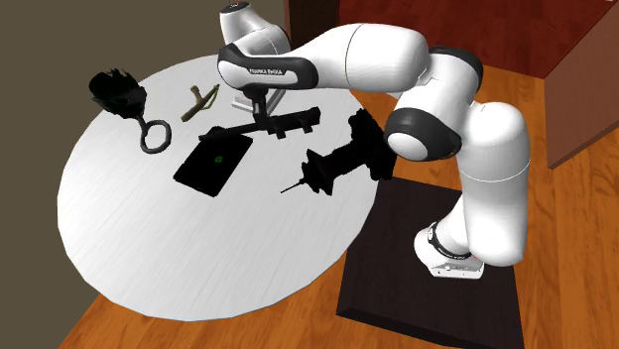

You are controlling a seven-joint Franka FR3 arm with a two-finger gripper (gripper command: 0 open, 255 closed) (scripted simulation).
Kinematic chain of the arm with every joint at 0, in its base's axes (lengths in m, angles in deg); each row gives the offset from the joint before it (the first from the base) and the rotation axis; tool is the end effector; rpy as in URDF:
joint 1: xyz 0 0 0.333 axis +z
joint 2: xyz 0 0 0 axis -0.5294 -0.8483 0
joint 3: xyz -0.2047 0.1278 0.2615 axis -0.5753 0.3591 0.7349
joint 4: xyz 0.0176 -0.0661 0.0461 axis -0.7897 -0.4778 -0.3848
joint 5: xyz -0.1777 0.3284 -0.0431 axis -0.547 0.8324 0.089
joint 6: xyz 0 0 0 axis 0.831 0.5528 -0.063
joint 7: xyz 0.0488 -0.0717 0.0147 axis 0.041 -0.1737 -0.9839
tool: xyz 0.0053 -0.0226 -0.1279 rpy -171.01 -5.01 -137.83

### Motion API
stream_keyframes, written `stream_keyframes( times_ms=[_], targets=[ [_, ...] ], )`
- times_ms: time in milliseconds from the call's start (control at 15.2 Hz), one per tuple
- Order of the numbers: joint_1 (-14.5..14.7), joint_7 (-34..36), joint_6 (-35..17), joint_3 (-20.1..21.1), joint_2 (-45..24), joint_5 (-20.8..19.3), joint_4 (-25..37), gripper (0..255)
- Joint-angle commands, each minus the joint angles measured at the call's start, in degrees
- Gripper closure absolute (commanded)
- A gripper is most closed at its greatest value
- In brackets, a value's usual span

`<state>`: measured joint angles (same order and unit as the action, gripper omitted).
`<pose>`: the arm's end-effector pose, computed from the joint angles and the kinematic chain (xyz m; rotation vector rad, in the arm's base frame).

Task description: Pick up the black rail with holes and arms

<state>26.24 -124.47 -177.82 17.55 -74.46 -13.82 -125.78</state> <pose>0.6681 -0.2087 0.4132 -2.9938 -0.4972 0.0967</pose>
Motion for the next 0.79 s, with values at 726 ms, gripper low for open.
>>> stream_keyframes(
  times_ms=[726],
  targets=[
    [-0.56, 0.97, 8.1, -0.23, 0.74, -0.44, 7.52, 255]
  ],
)
